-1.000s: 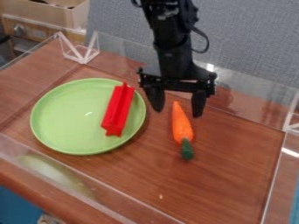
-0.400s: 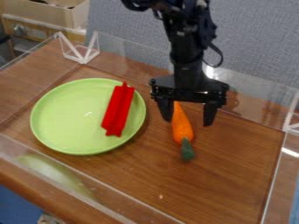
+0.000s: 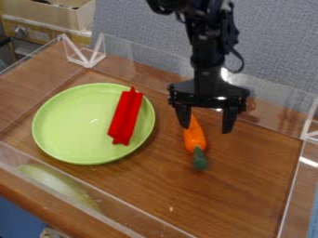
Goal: Put the carrot on the left side
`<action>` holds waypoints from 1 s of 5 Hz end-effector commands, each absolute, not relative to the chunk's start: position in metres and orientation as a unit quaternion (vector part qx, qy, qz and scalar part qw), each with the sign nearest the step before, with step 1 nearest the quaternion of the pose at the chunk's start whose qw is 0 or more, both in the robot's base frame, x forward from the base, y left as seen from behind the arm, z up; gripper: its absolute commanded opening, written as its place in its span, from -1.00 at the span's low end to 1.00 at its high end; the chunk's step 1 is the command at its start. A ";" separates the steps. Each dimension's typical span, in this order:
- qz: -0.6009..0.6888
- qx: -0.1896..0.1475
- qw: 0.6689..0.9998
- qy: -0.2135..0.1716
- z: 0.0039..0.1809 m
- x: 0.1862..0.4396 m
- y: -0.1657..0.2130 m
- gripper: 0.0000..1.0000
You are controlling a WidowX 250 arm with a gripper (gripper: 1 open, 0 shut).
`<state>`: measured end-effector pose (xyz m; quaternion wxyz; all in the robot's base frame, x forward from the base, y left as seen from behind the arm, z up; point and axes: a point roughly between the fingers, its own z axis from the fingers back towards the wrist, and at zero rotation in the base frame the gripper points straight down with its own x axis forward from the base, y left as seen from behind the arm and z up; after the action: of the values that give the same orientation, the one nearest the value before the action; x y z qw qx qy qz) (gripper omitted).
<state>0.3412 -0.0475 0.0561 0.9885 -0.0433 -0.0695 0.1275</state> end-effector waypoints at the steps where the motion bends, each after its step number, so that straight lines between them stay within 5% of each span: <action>1: 0.119 -0.043 0.988 -0.090 0.060 0.359 -0.039 1.00; 3: 0.126 -0.040 0.989 -0.072 0.063 0.361 -0.034 1.00; 5: 0.108 -0.045 0.991 -0.058 0.045 0.354 -0.027 1.00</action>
<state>0.3476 -0.0320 0.0323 0.9932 -0.0416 -0.0368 0.1027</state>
